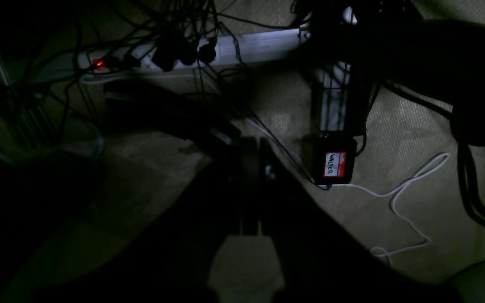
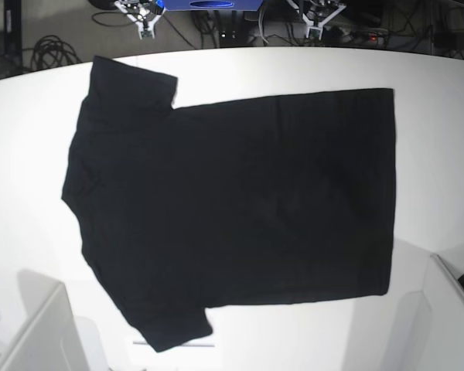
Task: Fold the T-shirt properly
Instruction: 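Move both grippers from rest toward the shirt's collar-side edge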
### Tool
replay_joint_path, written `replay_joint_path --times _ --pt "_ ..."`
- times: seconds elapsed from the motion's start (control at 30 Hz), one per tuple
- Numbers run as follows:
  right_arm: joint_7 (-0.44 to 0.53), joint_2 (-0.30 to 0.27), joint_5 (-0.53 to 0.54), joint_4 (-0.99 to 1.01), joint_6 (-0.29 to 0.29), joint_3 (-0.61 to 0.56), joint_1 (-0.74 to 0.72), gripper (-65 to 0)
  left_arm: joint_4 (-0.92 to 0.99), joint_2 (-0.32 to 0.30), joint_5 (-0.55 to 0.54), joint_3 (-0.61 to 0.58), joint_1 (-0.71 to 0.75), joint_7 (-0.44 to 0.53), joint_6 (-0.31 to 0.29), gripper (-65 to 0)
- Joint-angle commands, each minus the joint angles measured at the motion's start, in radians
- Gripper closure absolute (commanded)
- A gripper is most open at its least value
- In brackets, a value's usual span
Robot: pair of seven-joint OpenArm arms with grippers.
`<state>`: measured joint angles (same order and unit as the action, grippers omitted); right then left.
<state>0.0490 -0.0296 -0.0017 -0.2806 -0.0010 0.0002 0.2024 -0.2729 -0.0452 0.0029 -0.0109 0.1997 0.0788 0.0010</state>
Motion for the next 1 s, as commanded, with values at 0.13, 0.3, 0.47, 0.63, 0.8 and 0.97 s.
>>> replay_joint_path --times 0.13,0.3,0.47,0.63,0.8,0.97 --pt "-0.008 -0.003 -0.002 -0.001 -0.004 -0.002 -0.001 0.0 0.005 -0.005 0.003 -0.001 0.010 0.000 0.004 0.0" --pt "-0.148 -0.003 -0.002 0.002 -0.004 -0.002 -0.036 0.0 0.067 -0.002 0.003 -0.001 -0.050 -0.150 0.004 0.0" --pt "-0.034 -0.003 -0.002 -0.001 -0.004 -0.002 -0.010 0.0 0.016 -0.002 -0.005 -0.001 -0.029 -0.103 0.004 0.0" --pt "0.113 -0.006 -0.002 0.001 -0.004 -0.002 0.022 0.0 -0.001 -0.005 0.003 -0.001 0.028 0.117 0.004 0.0" --pt "0.121 -0.008 -0.002 -0.006 -0.004 -0.004 0.041 0.0 -0.007 -0.005 0.004 -0.002 0.073 0.177 0.004 0.0" --pt "0.122 -0.008 -0.002 -0.007 -0.004 -0.004 0.058 0.0 -0.009 -0.006 0.004 -0.002 0.117 0.295 0.004 0.0"
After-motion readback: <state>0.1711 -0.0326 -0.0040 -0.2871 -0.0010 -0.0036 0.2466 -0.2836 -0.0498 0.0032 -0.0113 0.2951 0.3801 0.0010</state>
